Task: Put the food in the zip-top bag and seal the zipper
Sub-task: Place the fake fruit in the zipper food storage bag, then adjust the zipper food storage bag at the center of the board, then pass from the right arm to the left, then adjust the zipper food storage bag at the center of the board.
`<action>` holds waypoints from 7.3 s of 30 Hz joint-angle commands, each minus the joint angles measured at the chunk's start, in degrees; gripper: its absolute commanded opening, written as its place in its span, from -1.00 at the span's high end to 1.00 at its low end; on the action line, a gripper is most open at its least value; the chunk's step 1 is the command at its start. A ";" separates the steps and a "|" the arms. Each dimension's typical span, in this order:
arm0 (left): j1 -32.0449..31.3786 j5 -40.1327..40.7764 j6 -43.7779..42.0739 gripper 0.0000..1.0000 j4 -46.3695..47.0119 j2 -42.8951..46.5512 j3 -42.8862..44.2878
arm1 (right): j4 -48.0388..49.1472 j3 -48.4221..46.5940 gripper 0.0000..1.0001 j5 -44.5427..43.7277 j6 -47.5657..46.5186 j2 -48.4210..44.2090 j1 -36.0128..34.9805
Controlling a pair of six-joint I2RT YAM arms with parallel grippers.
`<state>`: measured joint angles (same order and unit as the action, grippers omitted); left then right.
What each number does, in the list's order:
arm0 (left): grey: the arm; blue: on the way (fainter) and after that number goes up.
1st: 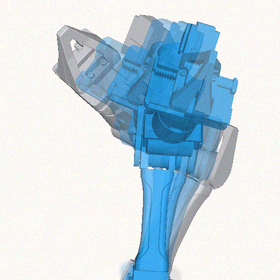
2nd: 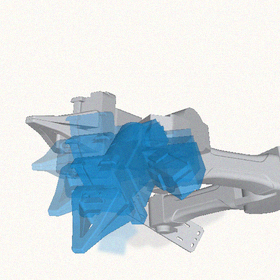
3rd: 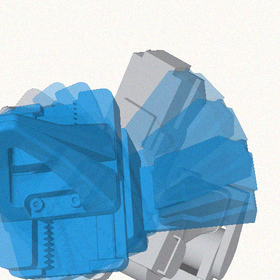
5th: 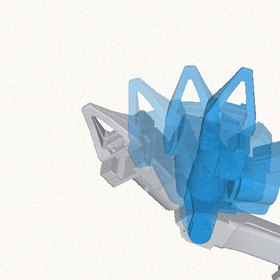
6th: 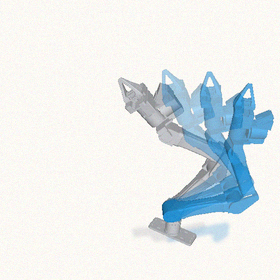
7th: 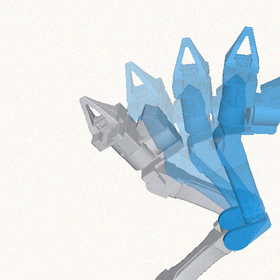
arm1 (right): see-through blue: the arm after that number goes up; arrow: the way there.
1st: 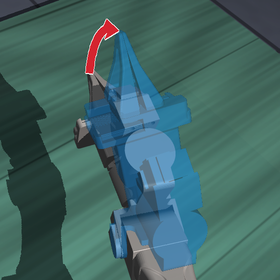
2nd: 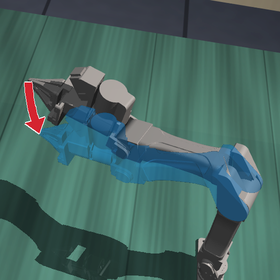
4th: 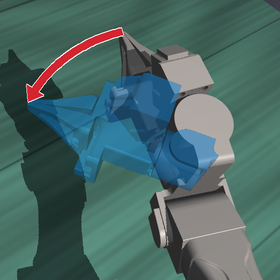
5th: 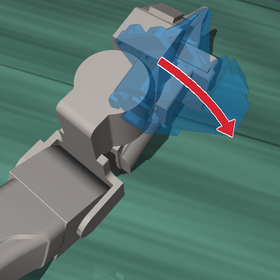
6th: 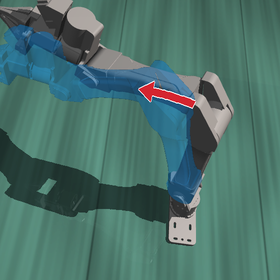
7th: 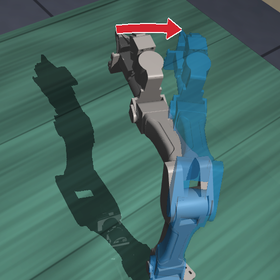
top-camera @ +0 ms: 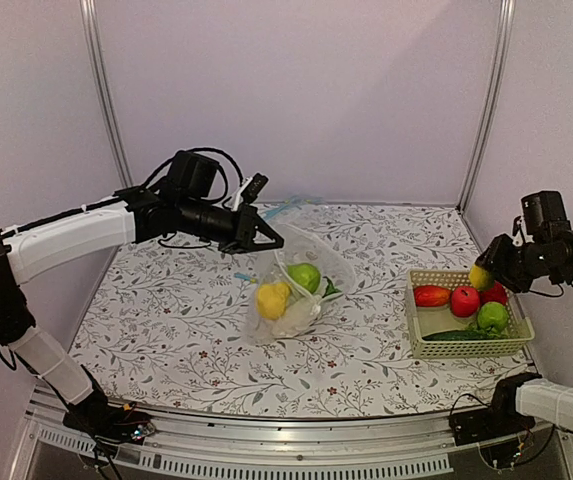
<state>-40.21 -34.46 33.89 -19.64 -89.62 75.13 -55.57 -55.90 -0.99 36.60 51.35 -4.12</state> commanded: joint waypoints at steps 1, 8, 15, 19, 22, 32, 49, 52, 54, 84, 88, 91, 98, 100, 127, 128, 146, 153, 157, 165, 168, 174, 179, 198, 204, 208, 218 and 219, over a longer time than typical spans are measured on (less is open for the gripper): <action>-0.58 -1.40 -1.04 1.00 0.66 -0.42 2.31 | 7.65 -3.37 0.08 9.34 -1.74 0.80 -8.60; -1.00 -1.58 -0.93 1.00 0.61 -1.07 3.00 | 19.22 -6.70 0.07 15.19 -3.53 5.55 -25.31; -1.36 -2.38 -0.72 1.00 0.59 -1.33 3.10 | 25.91 -10.10 0.07 16.39 -7.65 13.47 -37.78; -1.43 -2.33 -0.58 1.00 0.49 -1.45 3.09 | 26.73 -13.53 0.07 15.86 -10.91 19.75 -43.52; -1.54 -2.45 -0.79 1.00 0.48 -1.49 3.09 | 28.74 -14.32 0.06 15.04 -12.10 24.48 -45.48; -1.81 -2.85 -1.65 1.00 -0.20 -1.23 3.35 | 32.25 -18.13 0.00 15.94 -14.39 37.21 -47.39; -1.72 -2.01 -3.74 1.00 -0.64 -1.44 3.97 | 26.83 -20.21 -0.93 9.11 -18.62 32.07 -47.31; -1.72 -1.94 -3.97 1.00 -0.64 -1.28 3.86 | 24.47 -19.45 -0.88 6.52 -19.32 29.72 -46.83; -1.72 -1.93 -4.10 1.00 -0.71 -0.98 3.72 | 23.18 -18.18 -0.85 5.47 -19.74 28.47 -45.68; -1.85 -1.52 -5.17 1.00 -2.44 0.09 3.24 | 24.19 -14.40 0.76 6.76 -12.45 39.71 -39.91; -1.06 -0.71 -4.27 1.00 -2.47 -0.40 3.82 | 20.27 -18.24 1.00 9.58 -11.59 38.33 -39.89; 0.54 0.18 -3.17 1.00 -2.02 -0.82 4.32 | 16.74 -21.93 1.00 12.33 -10.79 34.76 -39.85; 2.15 -0.97 -2.46 1.00 -0.51 -3.77 8.28 | 16.90 -26.25 1.00 18.51 -7.51 29.49 -39.89; 2.15 -1.95 -2.22 1.00 -0.38 -5.21 10.18 | 18.39 -25.97 1.00 20.21 -5.75 30.48 -40.02; -14.45 43.84 -10.14 -0.99 11.52 18.43 -18.42 | 32.70 -18.41 1.00 -2.17 25.18 34.57 -40.00; -15.03 43.80 -8.91 -0.99 13.21 18.90 -19.69 | 32.69 -18.45 1.00 -2.56 25.61 34.60 -40.02; -24.72 43.56 3.44 -0.31 28.44 6.24 -17.56 | 31.83 -18.90 1.00 -8.48 27.31 34.33 -41.93; -24.75 48.36 6.26 0.14 24.20 4.84 -16.24 | 31.70 -18.72 1.00 -8.94 27.00 33.87 -42.28; -24.75 49.84 6.44 0.23 21.92 4.16 -14.86 | 31.76 -18.72 1.00 -8.89 26.95 33.89 -42.40; -24.54 50.58 3.11 0.90 19.83 3.77 -13.06 | 31.51 -18.09 1.00 -9.42 25.67 33.12 -42.59; -23.42 47.70 -2.11 1.00 20.72 5.50 -12.80 | 30.83 -17.67 0.85 -11.57 24.00 31.20 -42.58; -18.87 27.95 -11.03 1.00 19.87 6.40 -9.05 | 26.75 -20.32 0.03 -12.93 14.39 28.14 -41.79; -16.34 8.94 -18.02 1.00 13.41 6.38 -3.11 | 19.63 -26.49 -0.51 1.82 -1.81 29.39 -36.57; -13.41 5.46 -22.35 1.00 1.27 6.48 0.20 | -1.62 -25.02 -0.60 14.54 -24.54 30.40 -31.43; -13.42 6.17 -22.79 1.00 0.48 6.48 0.40 | -1.60 -20.69 -0.60 14.82 -24.53 28.14 -31.44; -13.41 6.87 -23.39 1.00 -0.34 6.48 0.92 | -1.52 -17.94 -0.57 13.76 -23.47 26.83 -31.42; -13.41 10.30 -25.51 1.00 -3.53 7.64 1.44 | -2.40 -16.44 0.25 11.11 -21.46 25.20 -30.94; -13.41 10.77 -25.74 1.00 -3.90 8.10 1.36 | -2.96 -16.81 0.37 10.71 -21.47 25.13 -30.70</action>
<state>-54.35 -25.82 9.87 -21.67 -83.85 74.98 -56.73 -72.66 11.64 14.74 77.32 -35.48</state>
